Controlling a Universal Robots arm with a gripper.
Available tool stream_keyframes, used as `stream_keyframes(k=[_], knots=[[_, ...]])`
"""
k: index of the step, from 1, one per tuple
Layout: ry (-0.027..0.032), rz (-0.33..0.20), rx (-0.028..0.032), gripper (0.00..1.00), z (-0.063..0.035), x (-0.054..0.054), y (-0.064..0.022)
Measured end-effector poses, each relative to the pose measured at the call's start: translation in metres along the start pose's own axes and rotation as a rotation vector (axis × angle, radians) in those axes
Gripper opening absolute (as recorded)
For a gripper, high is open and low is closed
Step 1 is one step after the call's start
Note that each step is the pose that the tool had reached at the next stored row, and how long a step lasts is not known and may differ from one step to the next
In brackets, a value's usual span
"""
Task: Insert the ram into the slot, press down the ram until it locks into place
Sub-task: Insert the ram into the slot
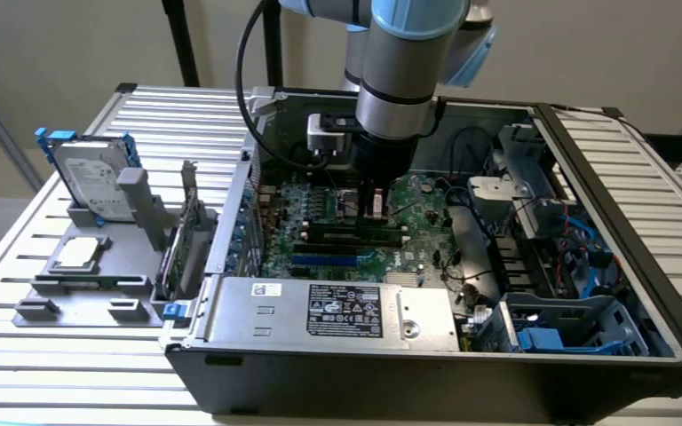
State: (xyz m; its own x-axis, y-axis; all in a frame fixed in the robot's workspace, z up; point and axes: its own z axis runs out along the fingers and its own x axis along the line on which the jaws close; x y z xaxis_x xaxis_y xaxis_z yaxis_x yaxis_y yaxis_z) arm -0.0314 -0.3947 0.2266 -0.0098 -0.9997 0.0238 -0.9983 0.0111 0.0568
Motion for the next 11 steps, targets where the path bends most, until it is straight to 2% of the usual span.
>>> stream_keyframes(k=[1, 2, 3, 5, 7, 11], knots=[[0.0000, 0.000, 0.0000, 0.27, 0.0000, 0.000, 0.0000], [0.0000, 0.000, 0.0000, 0.27, 0.0000, 0.000, 0.0000], [0.0000, 0.000, 0.0000, 0.33, 0.0000, 0.000, -0.0001], [0.0001, 0.000, -0.0001, 0.33, -0.0035, 0.000, 0.0002], [0.0002, -0.003, 0.0000, 0.33, -0.0122, 0.000, 0.0011], [0.0020, -0.033, 0.0008, 0.33, -0.0233, 0.001, 0.0035]])
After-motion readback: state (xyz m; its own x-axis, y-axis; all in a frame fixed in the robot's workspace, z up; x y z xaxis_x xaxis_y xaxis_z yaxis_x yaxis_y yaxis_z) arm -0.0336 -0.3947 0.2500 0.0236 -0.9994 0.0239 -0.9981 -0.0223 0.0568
